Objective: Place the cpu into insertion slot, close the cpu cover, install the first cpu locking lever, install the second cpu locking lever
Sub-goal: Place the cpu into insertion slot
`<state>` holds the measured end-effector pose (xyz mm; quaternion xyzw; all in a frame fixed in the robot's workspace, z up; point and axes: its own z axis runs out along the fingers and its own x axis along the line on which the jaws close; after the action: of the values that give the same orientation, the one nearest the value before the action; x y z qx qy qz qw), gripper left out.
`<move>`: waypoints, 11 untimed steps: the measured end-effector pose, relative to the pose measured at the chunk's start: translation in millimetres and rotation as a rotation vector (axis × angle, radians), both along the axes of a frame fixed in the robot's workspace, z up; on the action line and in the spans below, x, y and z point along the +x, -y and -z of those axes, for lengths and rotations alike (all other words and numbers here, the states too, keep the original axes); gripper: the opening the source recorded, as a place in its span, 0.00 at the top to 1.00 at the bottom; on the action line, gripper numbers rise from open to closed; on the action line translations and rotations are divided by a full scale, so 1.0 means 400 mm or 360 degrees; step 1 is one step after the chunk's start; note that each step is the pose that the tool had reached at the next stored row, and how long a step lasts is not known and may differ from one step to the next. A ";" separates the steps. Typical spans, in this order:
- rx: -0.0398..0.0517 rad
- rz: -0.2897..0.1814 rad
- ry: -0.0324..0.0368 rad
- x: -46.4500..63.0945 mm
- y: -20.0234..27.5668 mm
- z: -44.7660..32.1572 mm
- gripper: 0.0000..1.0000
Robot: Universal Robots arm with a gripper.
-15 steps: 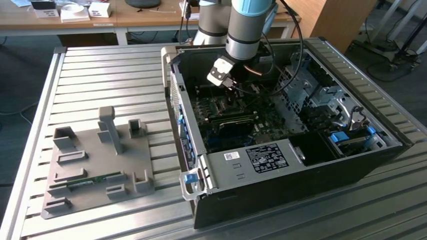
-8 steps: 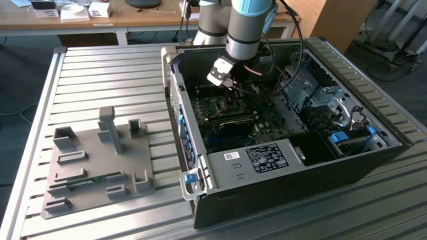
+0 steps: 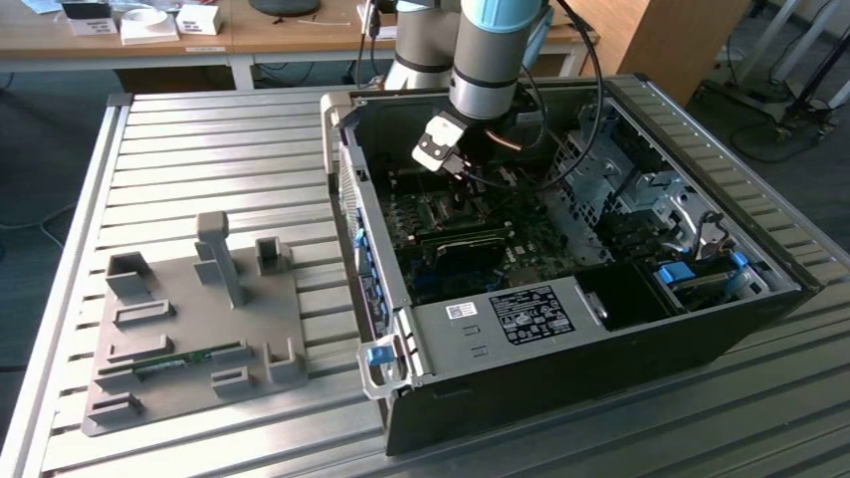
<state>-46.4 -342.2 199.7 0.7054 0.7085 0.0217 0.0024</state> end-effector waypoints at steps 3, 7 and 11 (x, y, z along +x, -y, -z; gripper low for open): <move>-0.0001 0.0000 -0.0001 0.000 0.000 -0.008 0.89; -0.0001 0.0000 -0.0001 0.000 0.000 -0.021 0.89; 0.0000 0.0000 0.0000 0.000 0.000 -0.027 0.89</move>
<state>-46.5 -342.2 210.5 0.7054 0.7085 0.0215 0.0024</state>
